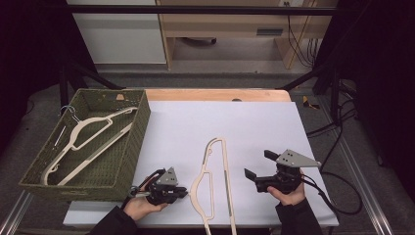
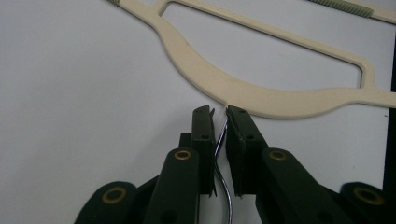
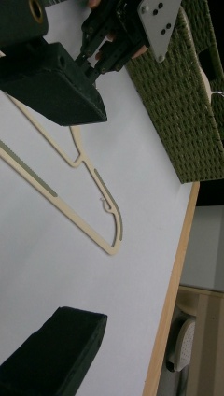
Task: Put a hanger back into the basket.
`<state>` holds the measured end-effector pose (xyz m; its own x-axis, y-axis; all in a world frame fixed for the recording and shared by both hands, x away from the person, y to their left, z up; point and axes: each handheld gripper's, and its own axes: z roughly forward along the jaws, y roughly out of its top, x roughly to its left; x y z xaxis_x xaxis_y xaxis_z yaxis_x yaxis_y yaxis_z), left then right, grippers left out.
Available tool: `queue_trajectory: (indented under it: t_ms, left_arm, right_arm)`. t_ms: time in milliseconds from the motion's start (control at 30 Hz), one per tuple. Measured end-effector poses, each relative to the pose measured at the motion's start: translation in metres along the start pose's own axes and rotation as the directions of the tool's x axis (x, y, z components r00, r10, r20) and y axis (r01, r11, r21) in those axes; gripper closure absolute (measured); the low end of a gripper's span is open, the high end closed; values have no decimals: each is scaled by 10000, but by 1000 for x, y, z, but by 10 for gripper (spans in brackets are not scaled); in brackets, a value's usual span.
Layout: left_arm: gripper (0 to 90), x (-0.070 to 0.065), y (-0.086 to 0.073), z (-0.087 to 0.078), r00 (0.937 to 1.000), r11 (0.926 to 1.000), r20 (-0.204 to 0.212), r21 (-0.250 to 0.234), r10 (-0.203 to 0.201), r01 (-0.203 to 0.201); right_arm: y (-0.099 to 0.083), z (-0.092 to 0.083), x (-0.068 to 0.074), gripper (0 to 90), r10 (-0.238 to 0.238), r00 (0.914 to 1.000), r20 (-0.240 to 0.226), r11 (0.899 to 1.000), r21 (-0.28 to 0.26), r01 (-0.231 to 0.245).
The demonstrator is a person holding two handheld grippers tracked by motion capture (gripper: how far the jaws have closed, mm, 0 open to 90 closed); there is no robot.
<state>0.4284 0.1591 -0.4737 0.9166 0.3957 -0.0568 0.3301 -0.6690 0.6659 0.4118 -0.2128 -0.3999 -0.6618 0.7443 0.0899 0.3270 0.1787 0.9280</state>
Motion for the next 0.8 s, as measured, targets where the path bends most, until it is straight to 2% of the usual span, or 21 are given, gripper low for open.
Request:
queue_trajectory:
  t_ms: [67, 167, 267, 367, 500, 633, 800]
  left_arm:
    - [827, -1, 2, 0, 9999, 9998, -55, 133, 137, -136]
    - [850, -2, 5, -1, 9979, 9964, -103, 562, 641, -635]
    - [858, -4, 6, -1, 9975, 9956, -131, 636, 698, -688]
    - [864, -6, 9, 0, 9951, 9925, -162, 762, 972, -957]
    - [880, -3, 9, -1, 9953, 9928, 167, 707, 954, -963]
    - [884, -6, 11, -2, 9955, 9921, 336, 859, 883, -909]
    - [885, -10, 17, -10, 9975, 9945, 138, 775, 700, -708]
  right_arm:
    - [0, 1, 1, 49, -5, 10000, -32, 10000, 21, 5]
    - [-1, 3, 2, 49, -29, 10000, -79, 10000, 69, 30]
    - [-1, 3, 2, 49, -12, 10000, -95, 10000, 58, 12]
    - [-1, 4, 3, 50, 21, 9999, -149, 9999, 98, -19]
    - [-2, 7, 6, 52, -56, 9996, -263, 9999, 161, 61]
    - [-2, 11, 11, 57, -110, 9988, -471, 9996, 255, 122]
    - [-1, 17, 24, 68, -263, 9962, -828, 9987, 405, 297]
